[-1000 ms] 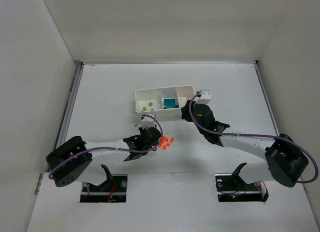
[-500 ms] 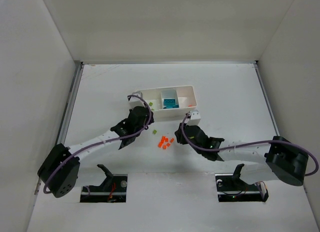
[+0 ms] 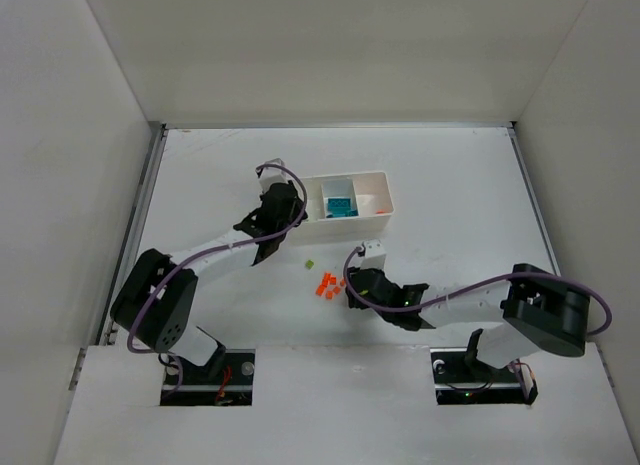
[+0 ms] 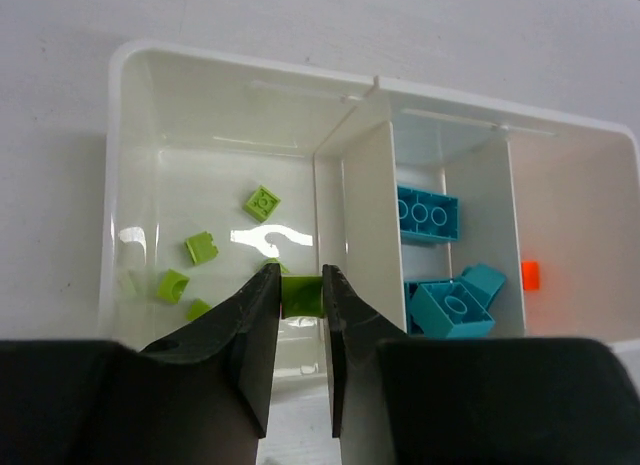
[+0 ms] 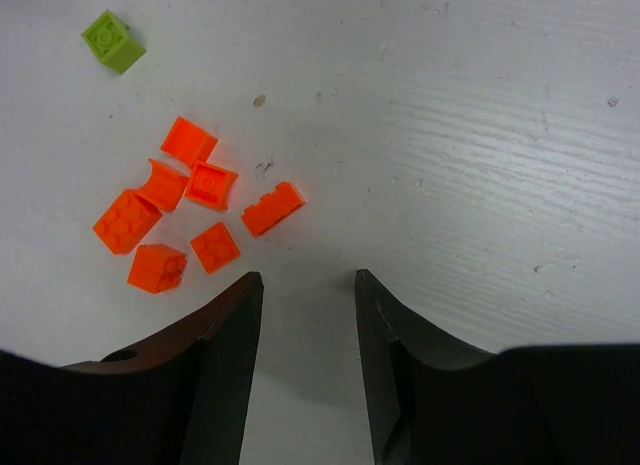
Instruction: Sort the legos into containers by color
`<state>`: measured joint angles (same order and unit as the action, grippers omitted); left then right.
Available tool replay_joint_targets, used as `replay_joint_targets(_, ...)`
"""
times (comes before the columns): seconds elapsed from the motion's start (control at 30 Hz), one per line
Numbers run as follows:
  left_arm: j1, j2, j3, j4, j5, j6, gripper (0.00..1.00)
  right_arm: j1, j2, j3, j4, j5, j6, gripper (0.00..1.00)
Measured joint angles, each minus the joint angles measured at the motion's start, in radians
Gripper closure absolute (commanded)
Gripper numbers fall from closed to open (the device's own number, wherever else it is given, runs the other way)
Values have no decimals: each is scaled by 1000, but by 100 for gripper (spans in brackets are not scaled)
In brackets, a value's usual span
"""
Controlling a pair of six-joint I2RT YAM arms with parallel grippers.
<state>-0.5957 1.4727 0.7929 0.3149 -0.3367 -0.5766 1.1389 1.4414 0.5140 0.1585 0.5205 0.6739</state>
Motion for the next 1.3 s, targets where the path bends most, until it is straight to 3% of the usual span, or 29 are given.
replay_joint_targets(0.2,6,42,27,3,-1,19,58,1,42,44,-17,9,-11,52)
replay_joint_targets(0.4,-38,-11,0,6,-17,44,58,2,81,81,-21,22,-35,52)
replay_joint_targets(0.6,-117,-187,-153,6,-40,54,59,1,127,121,-20,43,-61,53)
replay_joint_targets(0.97,-201,-459,-351,-129,-83,14,59,0,174,159,-16,72,-83,68)
replay_joint_targets(1.3,-264,-433,-405,-157,-91,-48,59,0,156,156,-35,77,-75,71)
